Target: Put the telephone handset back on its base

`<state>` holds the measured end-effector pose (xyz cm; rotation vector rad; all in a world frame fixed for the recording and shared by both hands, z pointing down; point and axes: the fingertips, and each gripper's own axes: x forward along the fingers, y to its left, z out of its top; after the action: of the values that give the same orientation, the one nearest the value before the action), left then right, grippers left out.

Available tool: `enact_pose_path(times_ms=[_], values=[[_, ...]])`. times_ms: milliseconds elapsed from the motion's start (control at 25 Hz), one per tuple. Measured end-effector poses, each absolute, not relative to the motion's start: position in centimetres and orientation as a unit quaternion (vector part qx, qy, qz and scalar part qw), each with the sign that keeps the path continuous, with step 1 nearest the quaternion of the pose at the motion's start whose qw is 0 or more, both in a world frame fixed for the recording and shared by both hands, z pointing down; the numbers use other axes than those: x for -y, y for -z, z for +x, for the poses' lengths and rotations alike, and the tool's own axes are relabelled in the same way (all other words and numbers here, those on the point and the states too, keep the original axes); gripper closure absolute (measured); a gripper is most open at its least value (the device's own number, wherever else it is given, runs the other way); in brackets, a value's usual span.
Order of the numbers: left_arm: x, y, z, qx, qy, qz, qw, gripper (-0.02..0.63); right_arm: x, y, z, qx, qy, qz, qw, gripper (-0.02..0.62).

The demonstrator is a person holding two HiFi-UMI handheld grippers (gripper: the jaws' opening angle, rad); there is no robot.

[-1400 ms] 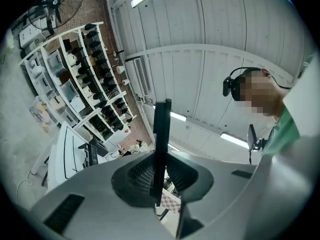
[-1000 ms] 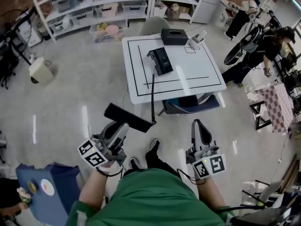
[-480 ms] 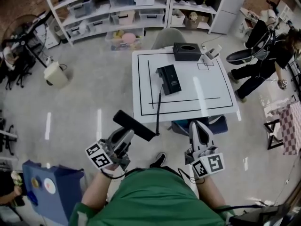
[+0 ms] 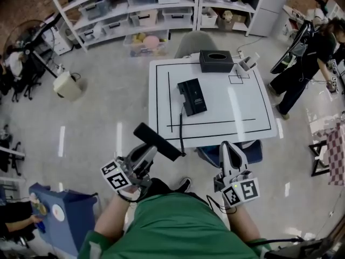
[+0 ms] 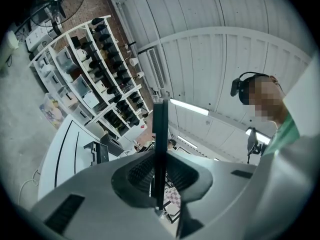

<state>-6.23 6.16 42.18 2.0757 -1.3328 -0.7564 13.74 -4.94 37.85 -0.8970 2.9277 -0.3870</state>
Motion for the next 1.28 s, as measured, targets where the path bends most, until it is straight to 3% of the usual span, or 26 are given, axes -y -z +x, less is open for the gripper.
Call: enact_pose_path(times_ms=[760, 1280], values=[[6.8, -48.5, -15.2, 0.398, 0.239, 0.808, 0.363, 0.526, 11.5, -38.6, 6.1, -0.899, 0.129, -0.419, 0.005, 0.574], [16.8, -54.7, -14.5, 0.313, 0.196, 0.824, 0.429, 0.526, 10.4, -41.0, 5.8, -0.833, 0.154, -0.532, -0.014, 0.574]])
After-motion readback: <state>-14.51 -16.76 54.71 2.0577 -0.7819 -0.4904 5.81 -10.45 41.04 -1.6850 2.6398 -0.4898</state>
